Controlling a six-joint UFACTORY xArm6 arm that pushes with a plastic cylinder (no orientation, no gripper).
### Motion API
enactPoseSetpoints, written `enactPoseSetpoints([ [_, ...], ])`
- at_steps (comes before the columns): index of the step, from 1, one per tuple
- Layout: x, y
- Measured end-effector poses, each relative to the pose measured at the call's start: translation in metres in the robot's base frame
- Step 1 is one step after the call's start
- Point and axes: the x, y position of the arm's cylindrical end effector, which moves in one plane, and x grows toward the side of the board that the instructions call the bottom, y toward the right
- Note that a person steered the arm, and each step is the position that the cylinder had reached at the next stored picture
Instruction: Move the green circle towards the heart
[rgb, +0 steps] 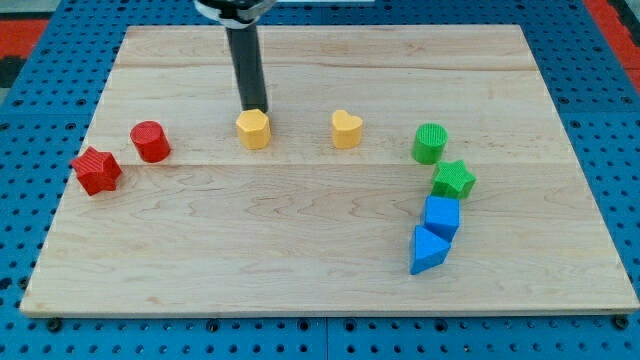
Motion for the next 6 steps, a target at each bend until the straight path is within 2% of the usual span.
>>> enactPoseSetpoints([
  [1,-0.010,0.001],
  [2,-0.018,0.047],
  [3,-0.018,0.143],
  [4,0.012,0.224],
  [5,0.036,0.270],
  [6,0.046,0.258],
])
